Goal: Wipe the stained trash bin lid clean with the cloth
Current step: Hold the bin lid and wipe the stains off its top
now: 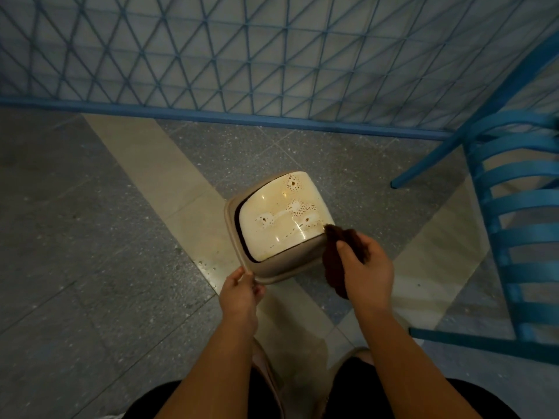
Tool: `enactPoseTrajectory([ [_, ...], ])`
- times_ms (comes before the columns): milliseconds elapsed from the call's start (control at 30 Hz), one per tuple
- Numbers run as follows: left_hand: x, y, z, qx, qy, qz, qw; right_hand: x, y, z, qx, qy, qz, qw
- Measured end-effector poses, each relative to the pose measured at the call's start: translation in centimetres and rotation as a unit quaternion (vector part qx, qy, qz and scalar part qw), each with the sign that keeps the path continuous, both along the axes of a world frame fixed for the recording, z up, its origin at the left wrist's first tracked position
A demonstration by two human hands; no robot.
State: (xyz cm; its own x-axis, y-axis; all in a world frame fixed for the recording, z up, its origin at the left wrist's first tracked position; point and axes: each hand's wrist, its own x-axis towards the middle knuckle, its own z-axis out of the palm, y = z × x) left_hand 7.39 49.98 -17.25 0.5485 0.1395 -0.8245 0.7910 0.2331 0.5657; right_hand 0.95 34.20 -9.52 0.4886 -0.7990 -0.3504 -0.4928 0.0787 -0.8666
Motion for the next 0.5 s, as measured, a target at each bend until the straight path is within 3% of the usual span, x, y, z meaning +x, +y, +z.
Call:
enactPoseTrajectory([
  [200,-3.0,-1.5,0.5,-0.024,0.034,-0.062,0.997,0.6,1.4,-1.2,-0.102,0.023,0.097,0.990],
  [333,-3.4,-1.5,0.4,-0.039,0.039,-0.071,0.996,-0.5,4.3,-2.6,-0.198,0.044,0.234,0.951],
  [433,-3.5,-1.5,0.6,-0.056,0.050,-0.089,0.993,-1.6,5.1,-3.5,-0.187,0.079,0.325,0.924],
  [500,-3.6,-2.0,0.7,-0.054,0.053,-0.119,0.990,-1.7,4.0,-3.1,-0.196,0.086,0.300,0.930],
])
